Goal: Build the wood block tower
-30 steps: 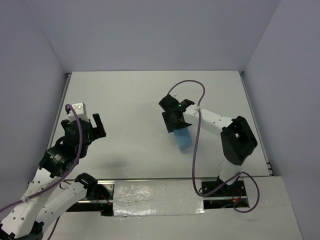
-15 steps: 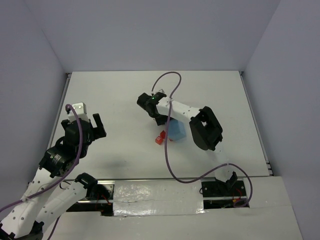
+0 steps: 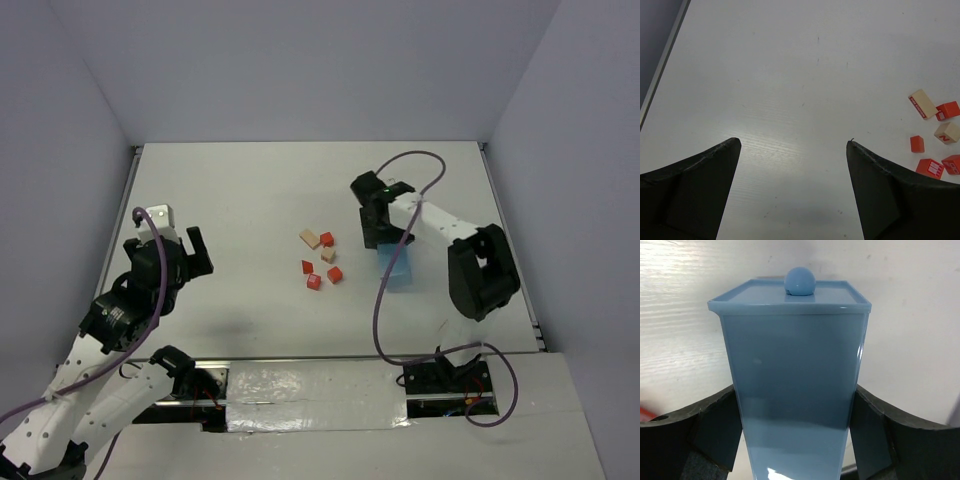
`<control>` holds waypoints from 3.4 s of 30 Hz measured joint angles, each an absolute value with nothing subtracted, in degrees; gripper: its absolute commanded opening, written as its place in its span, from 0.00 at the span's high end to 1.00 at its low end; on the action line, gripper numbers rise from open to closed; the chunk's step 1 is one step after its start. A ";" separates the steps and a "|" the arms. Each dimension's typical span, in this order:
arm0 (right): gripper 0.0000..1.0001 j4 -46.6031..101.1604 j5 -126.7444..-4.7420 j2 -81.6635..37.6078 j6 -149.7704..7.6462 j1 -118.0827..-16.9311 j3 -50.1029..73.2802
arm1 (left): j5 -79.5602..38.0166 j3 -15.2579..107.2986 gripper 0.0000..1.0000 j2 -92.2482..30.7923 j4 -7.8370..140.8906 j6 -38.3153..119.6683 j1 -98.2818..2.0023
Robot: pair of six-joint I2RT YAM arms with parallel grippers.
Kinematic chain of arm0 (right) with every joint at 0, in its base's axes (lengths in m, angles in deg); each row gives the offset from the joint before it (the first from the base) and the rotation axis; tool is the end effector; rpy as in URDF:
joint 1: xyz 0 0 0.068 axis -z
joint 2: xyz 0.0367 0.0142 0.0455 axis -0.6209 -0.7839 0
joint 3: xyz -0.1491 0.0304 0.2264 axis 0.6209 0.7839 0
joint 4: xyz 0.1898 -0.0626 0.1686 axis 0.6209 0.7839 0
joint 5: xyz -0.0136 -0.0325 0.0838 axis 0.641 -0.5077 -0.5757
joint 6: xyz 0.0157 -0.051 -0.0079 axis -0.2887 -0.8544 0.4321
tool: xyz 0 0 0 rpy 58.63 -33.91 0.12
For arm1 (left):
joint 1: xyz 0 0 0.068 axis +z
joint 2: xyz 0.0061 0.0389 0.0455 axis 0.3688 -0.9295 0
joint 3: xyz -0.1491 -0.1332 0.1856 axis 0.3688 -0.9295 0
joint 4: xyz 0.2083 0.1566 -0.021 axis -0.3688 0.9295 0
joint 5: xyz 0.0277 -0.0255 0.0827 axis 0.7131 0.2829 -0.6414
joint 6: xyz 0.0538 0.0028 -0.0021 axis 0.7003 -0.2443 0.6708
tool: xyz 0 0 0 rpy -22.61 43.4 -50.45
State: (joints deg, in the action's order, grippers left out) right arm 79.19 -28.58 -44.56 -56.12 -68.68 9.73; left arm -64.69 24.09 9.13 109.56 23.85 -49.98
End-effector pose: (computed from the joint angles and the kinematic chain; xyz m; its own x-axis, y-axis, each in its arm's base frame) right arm 0.3103 0.1611 0.2131 -0.9178 -0.1626 -0.3623 -0.0159 0.9266 -0.3756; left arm 0.1148 -0.0384 0.3417 -0.3069 -0.2737 -0.9115 -0.2507 0.9472 -0.2000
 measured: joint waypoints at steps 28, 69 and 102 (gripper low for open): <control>0.00 64.31 -82.27 -57.91 -67.46 -37.25 2.47 | -63.86 23.56 0.01 10.50 108.88 24.07 -52.56; 1.00 72.68 -47.34 -59.20 -69.80 -55.16 -6.51 | -63.21 23.54 0.00 8.43 108.81 25.14 -52.93; 0.00 77.27 -54.81 -52.34 -73.98 -38.13 -21.02 | -60.58 25.60 0.00 0.71 109.03 24.64 -53.82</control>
State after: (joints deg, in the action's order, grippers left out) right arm 77.27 -54.81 -52.34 -73.98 -38.13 -21.02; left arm -60.58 25.60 0.71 109.03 24.64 -53.82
